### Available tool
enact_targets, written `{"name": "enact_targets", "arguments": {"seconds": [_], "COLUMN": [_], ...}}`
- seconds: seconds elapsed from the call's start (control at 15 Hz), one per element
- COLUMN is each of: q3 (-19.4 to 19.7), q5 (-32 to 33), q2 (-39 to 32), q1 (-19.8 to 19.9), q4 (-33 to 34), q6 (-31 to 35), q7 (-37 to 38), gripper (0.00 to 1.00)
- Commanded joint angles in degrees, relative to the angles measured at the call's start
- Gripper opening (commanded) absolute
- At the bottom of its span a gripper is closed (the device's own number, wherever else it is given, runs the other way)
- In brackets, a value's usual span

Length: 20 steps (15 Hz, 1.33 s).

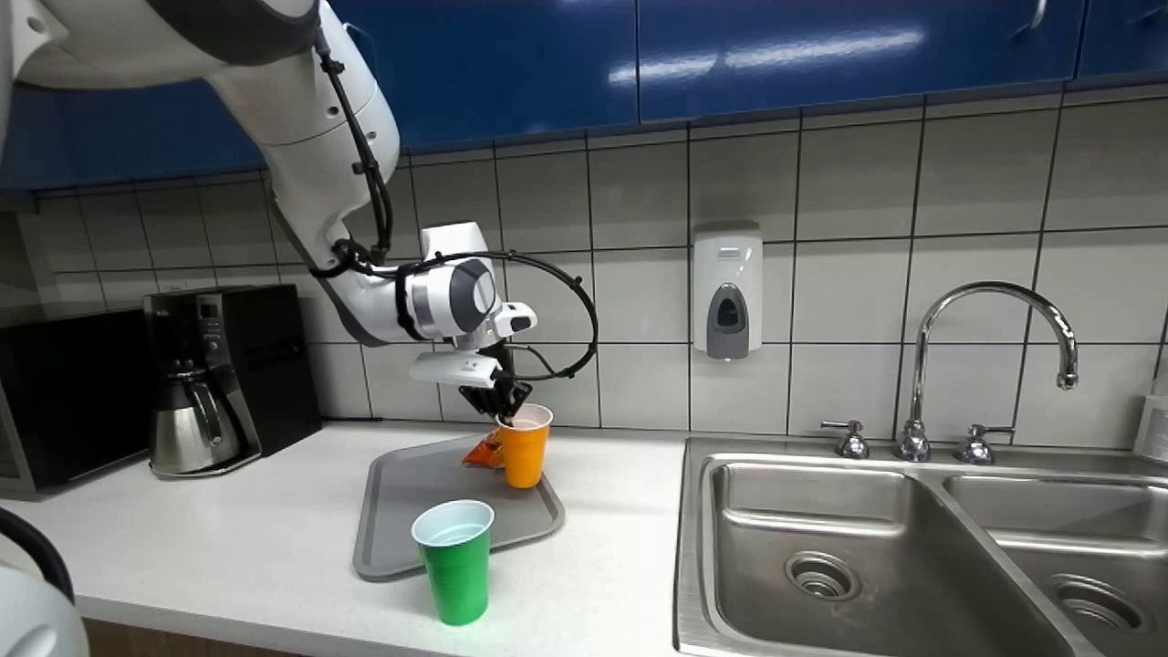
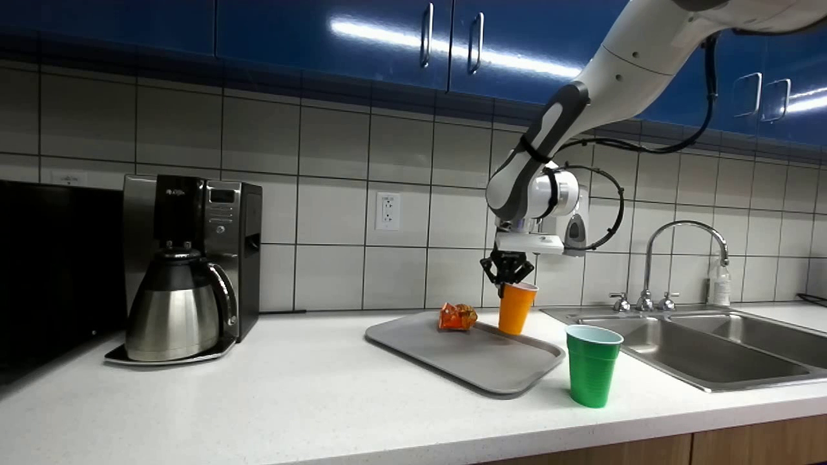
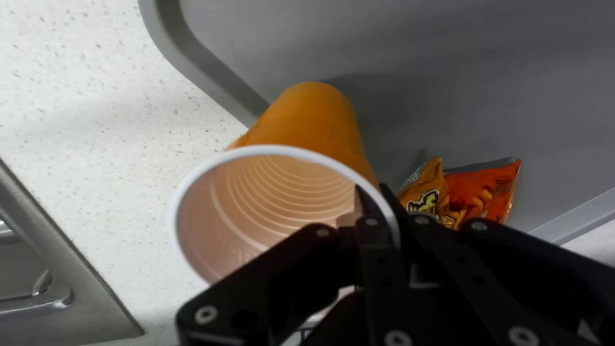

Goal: Remove the green and orange cups from the tray

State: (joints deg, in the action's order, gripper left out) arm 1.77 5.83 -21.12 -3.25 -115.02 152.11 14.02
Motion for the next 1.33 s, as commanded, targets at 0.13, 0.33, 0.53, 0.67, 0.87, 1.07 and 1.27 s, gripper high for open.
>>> {"name": "enact_targets", "arguments": {"seconds": [0.13, 0.33, 0.53, 0.67, 0.87, 1.07, 1.27], "q3": [2.03, 3.05, 4.16, 5.00, 6.34, 7.74, 8.92], "q5": [0.11, 0.42, 0.89, 1.51, 2.18, 2.90, 3.48], "q2": [1.60, 1.50, 1.26, 1.13, 0.91, 0.54, -0.11], "q1": [-0.07, 0.04, 0.15, 0.13, 0.38, 0.53, 0.66], "q4": [-0.47, -0.30, -0.35, -0.36, -0.31, -0.25, -0.24], "q6": [-1.18, -0.96, -0.74, -0.52, -0.34, -0.29, -0.17], "q7": [-0.34, -0.24, -0.08, 0.07, 0.32, 0.62, 0.77], "gripper": [0.01, 0.01, 0.01, 0.01, 0.01, 0.01, 0.01]}}
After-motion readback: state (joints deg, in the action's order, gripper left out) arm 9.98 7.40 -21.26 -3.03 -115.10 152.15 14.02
